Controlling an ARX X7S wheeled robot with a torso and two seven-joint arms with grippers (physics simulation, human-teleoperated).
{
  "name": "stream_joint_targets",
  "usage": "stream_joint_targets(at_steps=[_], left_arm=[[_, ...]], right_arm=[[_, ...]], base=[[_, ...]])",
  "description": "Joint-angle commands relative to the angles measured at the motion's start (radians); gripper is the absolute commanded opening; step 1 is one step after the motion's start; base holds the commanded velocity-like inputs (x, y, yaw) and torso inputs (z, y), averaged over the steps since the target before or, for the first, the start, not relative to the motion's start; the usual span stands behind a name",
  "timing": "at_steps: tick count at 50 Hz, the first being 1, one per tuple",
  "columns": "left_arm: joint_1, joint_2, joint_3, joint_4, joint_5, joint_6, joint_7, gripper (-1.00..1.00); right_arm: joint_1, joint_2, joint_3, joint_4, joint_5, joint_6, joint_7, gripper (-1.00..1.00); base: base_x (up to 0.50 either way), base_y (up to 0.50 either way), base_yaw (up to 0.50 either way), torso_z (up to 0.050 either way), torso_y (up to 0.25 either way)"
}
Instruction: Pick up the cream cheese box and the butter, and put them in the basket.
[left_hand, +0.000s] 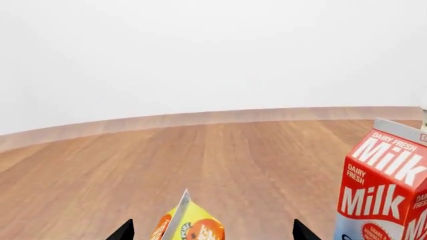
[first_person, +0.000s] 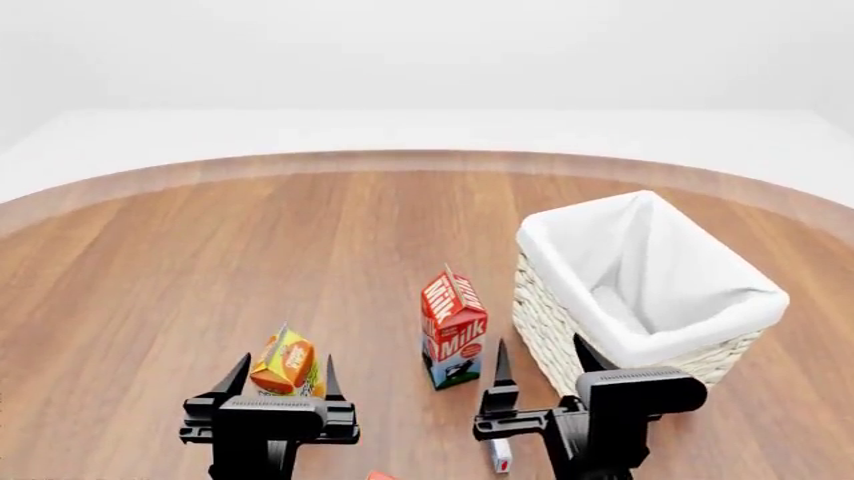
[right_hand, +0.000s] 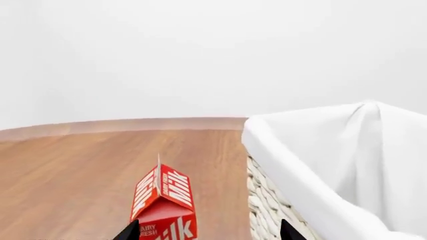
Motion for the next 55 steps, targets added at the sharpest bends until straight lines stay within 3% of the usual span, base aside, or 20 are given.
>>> stream_joint_targets(at_steps=[1,22,55], left_arm=[[-0.003,-0.004,0.007,-0.005,-0.003,0.003,-0.006,1.0],[-0.007,-0.011,0.016,-0.013,-0.011,0.01,-0.014,1.0],[-0.005,-0.024,0.033,-0.005,-0.018,0.011,-0.031,1.0]], right_arm=[[0.002,0.018,-0.021,-0.037,0.008,0.031,-0.005,1.0],[0.047,0.022,-0.038,-0.069,0.013,0.163,0.049,1.0],[0.217,-0.007,-0.01,-0.067,0.148,0.534,0.111,1.0]], base=[[0.5,0.0,0.0,0.0,0.0],[0.05,0.0,0.0,0.0,0.0],[0.0,0.0,0.0,0.0,0.0]])
